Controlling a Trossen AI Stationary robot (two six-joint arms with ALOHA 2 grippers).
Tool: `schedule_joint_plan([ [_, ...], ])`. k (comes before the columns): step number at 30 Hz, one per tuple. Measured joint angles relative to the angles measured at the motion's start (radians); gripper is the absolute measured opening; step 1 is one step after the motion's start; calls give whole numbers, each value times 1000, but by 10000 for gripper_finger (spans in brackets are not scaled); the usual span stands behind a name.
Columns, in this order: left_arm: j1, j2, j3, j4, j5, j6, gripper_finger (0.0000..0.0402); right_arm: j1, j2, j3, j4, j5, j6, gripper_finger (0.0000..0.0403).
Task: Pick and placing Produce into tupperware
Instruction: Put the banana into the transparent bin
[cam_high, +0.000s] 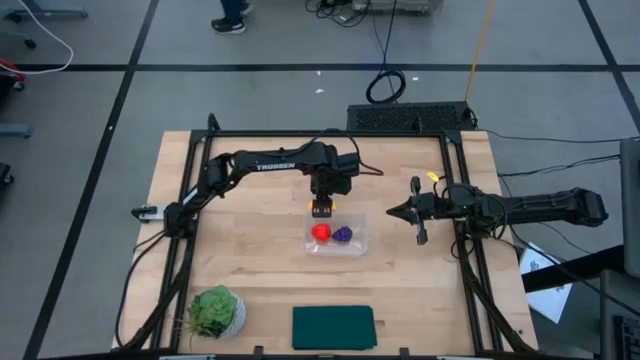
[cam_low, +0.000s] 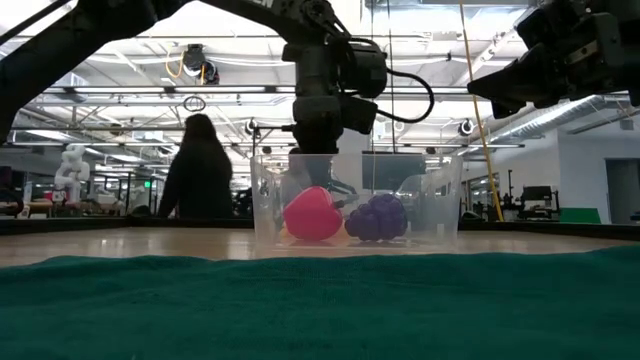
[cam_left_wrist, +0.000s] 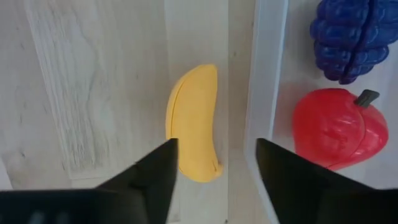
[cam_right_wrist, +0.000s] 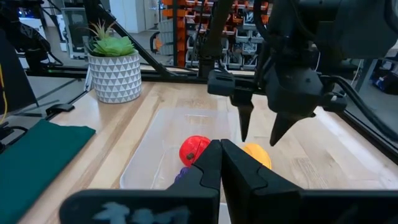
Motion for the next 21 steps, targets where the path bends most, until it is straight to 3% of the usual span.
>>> schedule_joint_plan([
  [5,-6,0,0,0,0,0,288,0,-1,-18,26,0,0,0],
  [9,-11,0,0,3,1,-1,319,-1,0,-70,123,0,-1,0],
  [13,-15,0,0,32,1,-1,327,-2,-1,-104,209,0,9,0],
  [21,-15,5,0,33,1,4,328,-2,-1,-106,212,0,19,0],
])
